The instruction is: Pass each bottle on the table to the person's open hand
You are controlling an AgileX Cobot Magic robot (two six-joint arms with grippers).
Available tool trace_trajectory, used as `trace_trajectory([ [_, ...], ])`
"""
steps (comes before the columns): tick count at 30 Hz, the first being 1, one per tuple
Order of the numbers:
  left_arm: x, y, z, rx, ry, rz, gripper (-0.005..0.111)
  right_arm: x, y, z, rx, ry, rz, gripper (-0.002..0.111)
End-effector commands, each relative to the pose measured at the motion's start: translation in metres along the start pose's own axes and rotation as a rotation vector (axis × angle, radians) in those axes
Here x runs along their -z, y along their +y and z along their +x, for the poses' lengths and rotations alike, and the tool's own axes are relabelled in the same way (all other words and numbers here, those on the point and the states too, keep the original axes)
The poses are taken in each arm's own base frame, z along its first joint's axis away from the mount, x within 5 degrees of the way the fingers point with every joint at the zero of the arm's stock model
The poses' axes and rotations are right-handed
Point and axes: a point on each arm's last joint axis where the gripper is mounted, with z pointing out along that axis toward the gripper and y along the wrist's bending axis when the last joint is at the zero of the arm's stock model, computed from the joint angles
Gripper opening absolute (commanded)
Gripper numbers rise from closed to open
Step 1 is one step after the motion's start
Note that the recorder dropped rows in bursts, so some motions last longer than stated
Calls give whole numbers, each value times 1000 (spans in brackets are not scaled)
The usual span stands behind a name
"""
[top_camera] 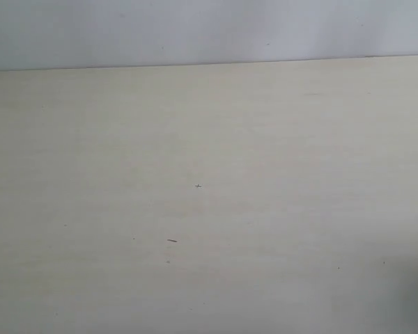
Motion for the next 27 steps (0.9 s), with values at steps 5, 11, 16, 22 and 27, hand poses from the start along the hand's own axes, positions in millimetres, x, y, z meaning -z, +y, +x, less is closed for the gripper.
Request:
trace_trajectory([
  [5,47,3,38,-157,-142,-104,0,0,0,0,6,-10,1,0],
  [11,53,3,50,-164,-162,-98,0,0,0,0,6,-10,1,0],
  [16,45,13,67,-190,-102,-116,0,0,0,0,6,-10,1,0],
  [22,37,29,101,-146,-76,-137,0,0,0,0,6,-10,1,0],
  [27,43,38,122,-151,-186,-115,0,0,0,0,6,-10,1,0],
])
